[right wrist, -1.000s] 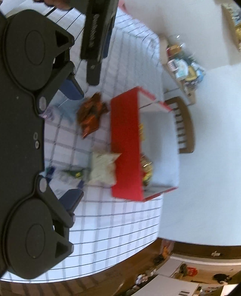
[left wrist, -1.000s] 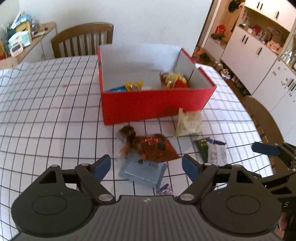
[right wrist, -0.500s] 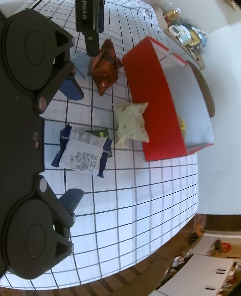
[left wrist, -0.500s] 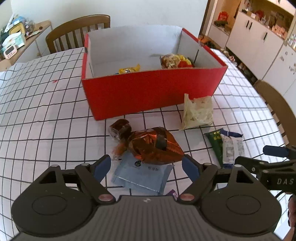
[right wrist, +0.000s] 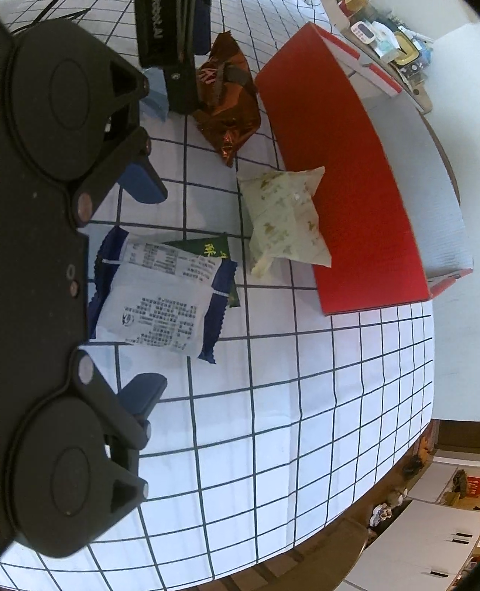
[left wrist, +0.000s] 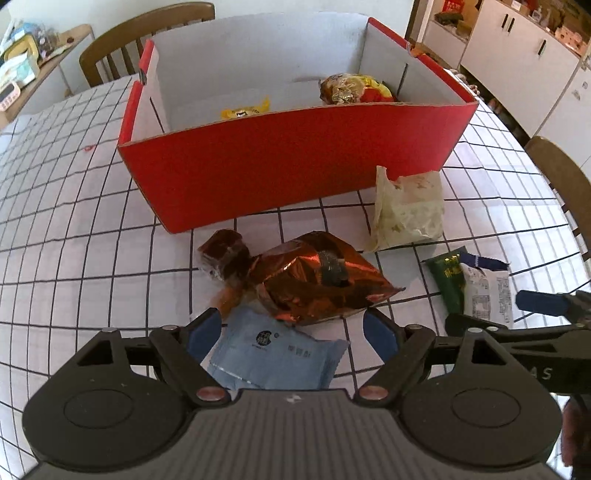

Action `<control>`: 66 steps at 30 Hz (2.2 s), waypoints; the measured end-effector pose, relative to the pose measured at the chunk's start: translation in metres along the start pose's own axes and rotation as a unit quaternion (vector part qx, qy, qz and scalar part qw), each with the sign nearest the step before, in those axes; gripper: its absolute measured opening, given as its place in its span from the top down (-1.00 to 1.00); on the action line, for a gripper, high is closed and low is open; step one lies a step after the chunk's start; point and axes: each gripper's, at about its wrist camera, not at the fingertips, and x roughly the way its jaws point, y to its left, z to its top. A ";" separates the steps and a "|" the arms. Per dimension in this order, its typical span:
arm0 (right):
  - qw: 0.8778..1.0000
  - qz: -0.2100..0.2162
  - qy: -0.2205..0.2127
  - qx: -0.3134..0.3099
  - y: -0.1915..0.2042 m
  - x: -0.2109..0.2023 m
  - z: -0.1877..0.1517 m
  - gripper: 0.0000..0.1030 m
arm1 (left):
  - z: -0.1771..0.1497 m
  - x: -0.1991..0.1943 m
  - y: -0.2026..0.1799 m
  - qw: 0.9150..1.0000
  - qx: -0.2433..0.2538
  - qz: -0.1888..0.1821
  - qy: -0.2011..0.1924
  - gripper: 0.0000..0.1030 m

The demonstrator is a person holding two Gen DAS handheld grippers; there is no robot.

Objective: Organize snacks
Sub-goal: 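Grasp the white-blue biscuit with right tool while left tool grasps the brown foil candy, then carry both snacks into the red box and open both tools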

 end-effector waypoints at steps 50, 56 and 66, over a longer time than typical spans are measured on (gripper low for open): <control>0.999 0.013 -0.036 0.002 -0.002 -0.037 -0.001 -0.05 | 0.020 -0.021 0.012 0.997 -0.067 -0.025 0.034 -0.02; 0.998 0.026 -0.063 -0.018 0.007 -0.068 0.005 -0.05 | 0.018 -0.054 0.018 0.997 -0.065 -0.037 0.006 -0.02; 0.993 0.052 -0.089 -0.060 0.036 -0.110 0.028 -0.05 | 0.030 -0.105 0.024 0.996 -0.066 -0.046 -0.041 -0.01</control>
